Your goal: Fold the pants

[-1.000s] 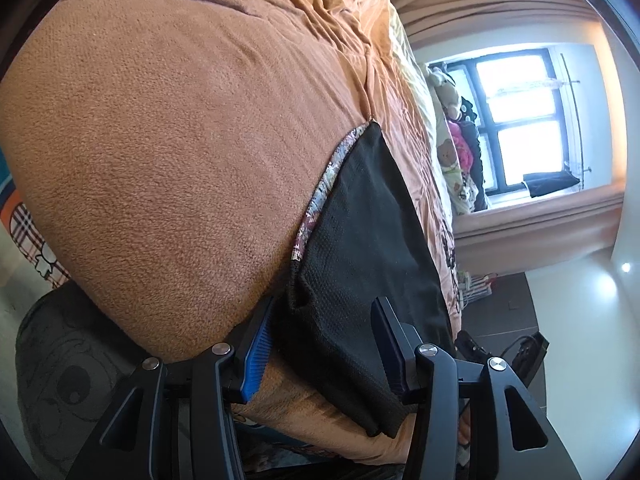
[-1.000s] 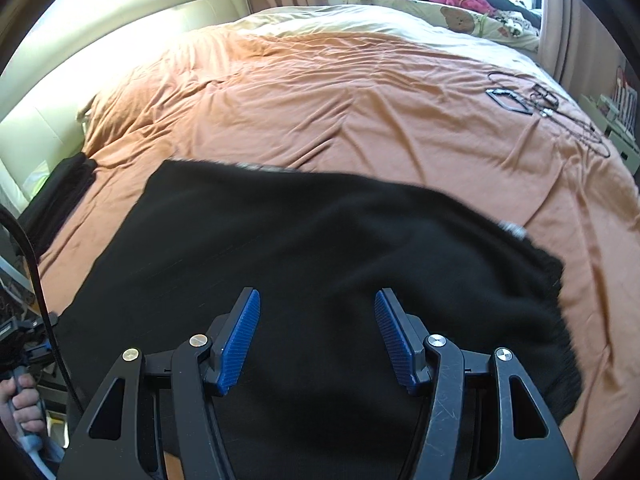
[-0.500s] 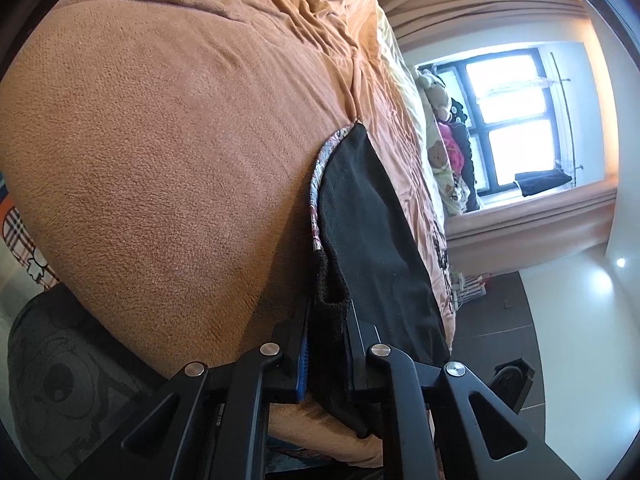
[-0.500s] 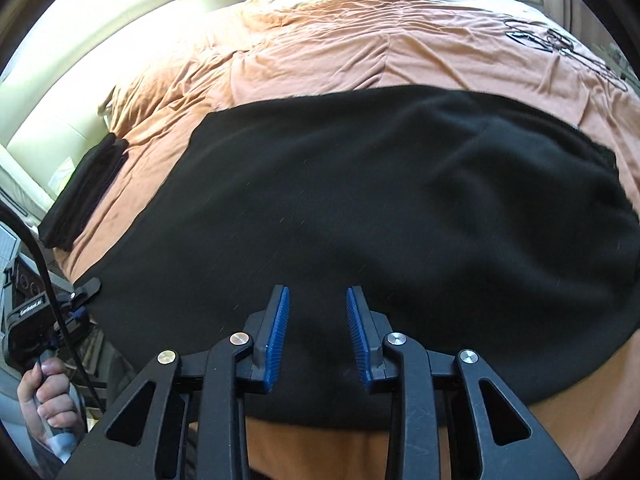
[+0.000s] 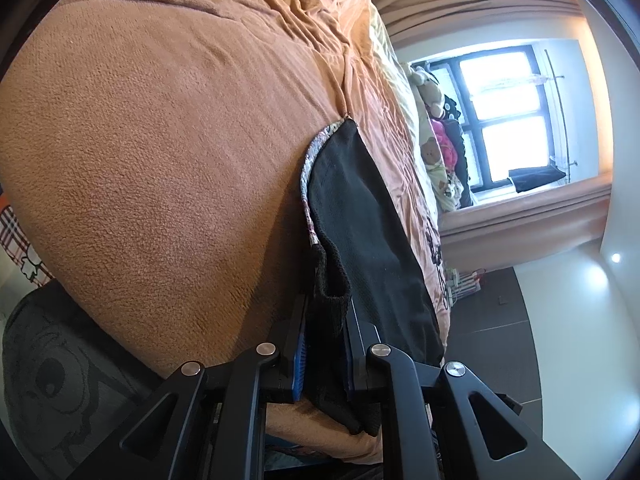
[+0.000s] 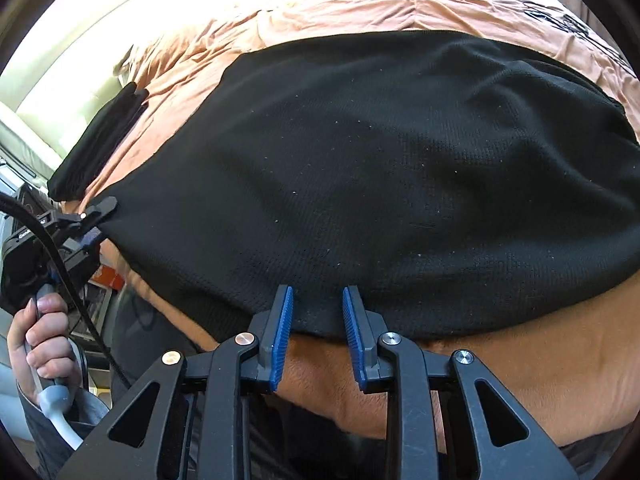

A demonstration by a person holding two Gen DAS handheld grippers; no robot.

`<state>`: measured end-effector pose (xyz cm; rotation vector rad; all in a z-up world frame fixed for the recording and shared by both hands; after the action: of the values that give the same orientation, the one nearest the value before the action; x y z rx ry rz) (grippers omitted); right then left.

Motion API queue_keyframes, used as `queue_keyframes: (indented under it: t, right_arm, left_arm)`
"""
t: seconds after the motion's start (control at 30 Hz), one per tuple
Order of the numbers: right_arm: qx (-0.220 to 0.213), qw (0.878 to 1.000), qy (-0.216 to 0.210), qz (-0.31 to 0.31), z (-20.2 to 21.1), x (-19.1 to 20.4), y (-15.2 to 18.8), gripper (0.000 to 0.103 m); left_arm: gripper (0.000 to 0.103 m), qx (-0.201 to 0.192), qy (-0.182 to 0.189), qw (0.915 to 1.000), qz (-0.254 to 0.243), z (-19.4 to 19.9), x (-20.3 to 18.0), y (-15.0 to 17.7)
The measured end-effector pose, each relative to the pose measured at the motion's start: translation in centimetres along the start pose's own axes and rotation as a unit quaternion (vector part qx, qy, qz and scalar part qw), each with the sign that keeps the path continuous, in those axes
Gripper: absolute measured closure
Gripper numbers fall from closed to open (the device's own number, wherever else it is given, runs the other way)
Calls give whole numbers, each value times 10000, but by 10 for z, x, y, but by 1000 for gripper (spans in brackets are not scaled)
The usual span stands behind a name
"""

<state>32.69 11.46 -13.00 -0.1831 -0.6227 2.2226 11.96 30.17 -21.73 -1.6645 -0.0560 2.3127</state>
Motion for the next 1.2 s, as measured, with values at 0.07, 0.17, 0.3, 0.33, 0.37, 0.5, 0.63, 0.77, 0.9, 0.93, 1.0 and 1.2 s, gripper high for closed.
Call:
queue_keyframes:
  t: [0.07,0.17,0.3,0.33,0.37,0.5,0.63,0.77,0.9,0.93,1.0,1.2]
  right_arm:
    - [-76,9999,-87,-71,8,-1,-6,80]
    - [-265,9996,30,-44,17,-5,-19,80]
    - [-312,9992,178,-197,11,-18,-40,79]
    - [-307,9991,203,-229,8,-21,-42,79]
    - [-299,9990,218,-264,4,-22,-46,79]
    - [-203,9983,234,-500,-15,-27,-64,79]
    - [-77,9971,337,-678,-39,-29,-76,80]
    - [-32,9967,392,-714,-53,-32,-93,80]
    - [-5,9964,430,-732,-64,-33,-110,80]
    - [2,9963,459,-722,-67,-32,-115,80]
    - [22,9962,457,-737,-73,-32,-124,80]
    - [7,9963,465,-719,-91,-31,-147,88]
  left_arm:
    - [87,45,-7,10000,62,-2,1,1]
    - [87,47,-61,9999,140,0,3,3]
    - [85,-67,-99,9998,181,1,3,3]
    - [85,-73,-155,9997,178,0,3,2]
    - [85,-78,-158,9997,182,-1,3,2]
    - [85,-165,-271,9992,230,-2,6,-2]
    - [78,-205,-436,9981,390,-3,13,-4]
    - [76,-279,-478,9972,497,-2,16,-4]
    - [76,-344,-531,9961,618,-2,17,-4]
    - [76,-361,-551,9959,626,-2,17,-4]
    - [76,-376,-623,9955,601,-3,16,-3]
    - [76,-445,-755,9944,595,-4,13,-2]
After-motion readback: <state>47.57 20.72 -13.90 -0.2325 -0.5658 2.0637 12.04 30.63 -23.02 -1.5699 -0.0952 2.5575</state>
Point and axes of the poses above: each gripper's, at about its wrist camera, not at the fingertips, and z roughly against the way its jaws point, x to its left, y to its underside, the point moved 3 cm from there along -z, roughly the way its jaws point, and after that the axes turned 9 degrees about y, right-handed, at the moved point
